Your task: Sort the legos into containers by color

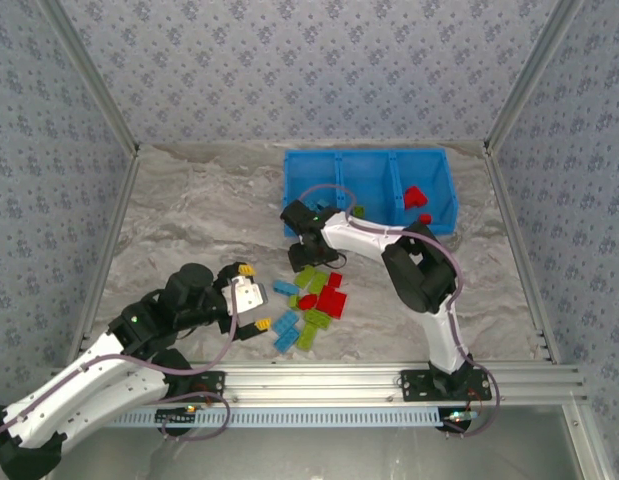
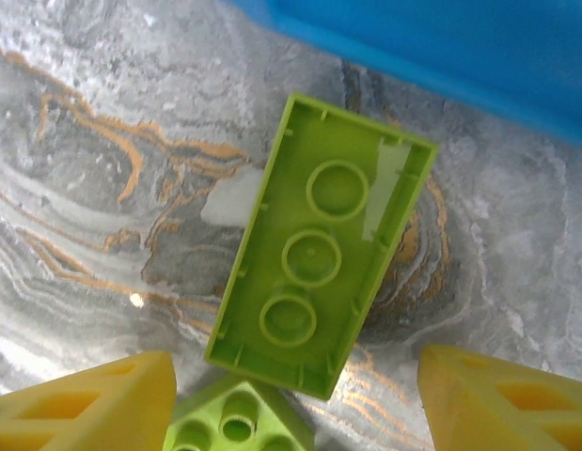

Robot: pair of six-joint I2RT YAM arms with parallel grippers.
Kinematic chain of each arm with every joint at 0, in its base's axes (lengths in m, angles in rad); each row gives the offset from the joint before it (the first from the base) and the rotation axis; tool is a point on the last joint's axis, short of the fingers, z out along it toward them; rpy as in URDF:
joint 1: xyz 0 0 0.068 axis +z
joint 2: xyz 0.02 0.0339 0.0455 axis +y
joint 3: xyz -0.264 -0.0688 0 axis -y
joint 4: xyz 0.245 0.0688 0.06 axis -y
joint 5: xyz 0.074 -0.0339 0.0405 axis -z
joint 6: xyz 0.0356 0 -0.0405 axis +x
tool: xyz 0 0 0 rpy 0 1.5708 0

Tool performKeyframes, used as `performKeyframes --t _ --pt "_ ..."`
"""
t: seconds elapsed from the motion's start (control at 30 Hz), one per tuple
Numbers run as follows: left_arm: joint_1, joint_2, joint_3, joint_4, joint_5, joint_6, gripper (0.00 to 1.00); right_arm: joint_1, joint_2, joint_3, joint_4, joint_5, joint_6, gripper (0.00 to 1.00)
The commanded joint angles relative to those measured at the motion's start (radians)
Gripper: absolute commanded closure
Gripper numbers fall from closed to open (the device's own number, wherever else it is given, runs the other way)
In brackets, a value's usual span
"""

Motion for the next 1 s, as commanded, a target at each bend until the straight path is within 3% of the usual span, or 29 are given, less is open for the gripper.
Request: performKeyframes --t 0.0,0.17,0.37,0.53,0.77,0.97 --pt "0.011 -0.003 0.004 0.020 0.032 0.010 0.01 -0.005 0.033 0.051 -0.002 0.008 0.068 0.29" --pt "0.015 -0.001 0.002 0.019 0.038 0.005 0.01 0.000 0.075 0.073 0.015 0.026 0.114 0.33" --pt "0.021 -0.007 0.001 0.018 0.067 0.010 0.01 0.007 0.084 0.059 0.001 0.042 0.131 0.62" --pt "0.031 -0.038 -0.031 0.053 0.136 0.049 0.01 0.023 -0.041 -0.011 -0.004 0.059 0.135 0.72" --pt "0.058 -0.050 -0.047 0.079 0.119 0.055 0.01 0.017 -0.368 -0.121 0.009 0.175 0.132 0.74" --pt "0.087 -0.047 -0.053 0.080 0.117 0.055 0.01 -0.152 -0.496 -0.135 0.055 0.275 0.051 0.74"
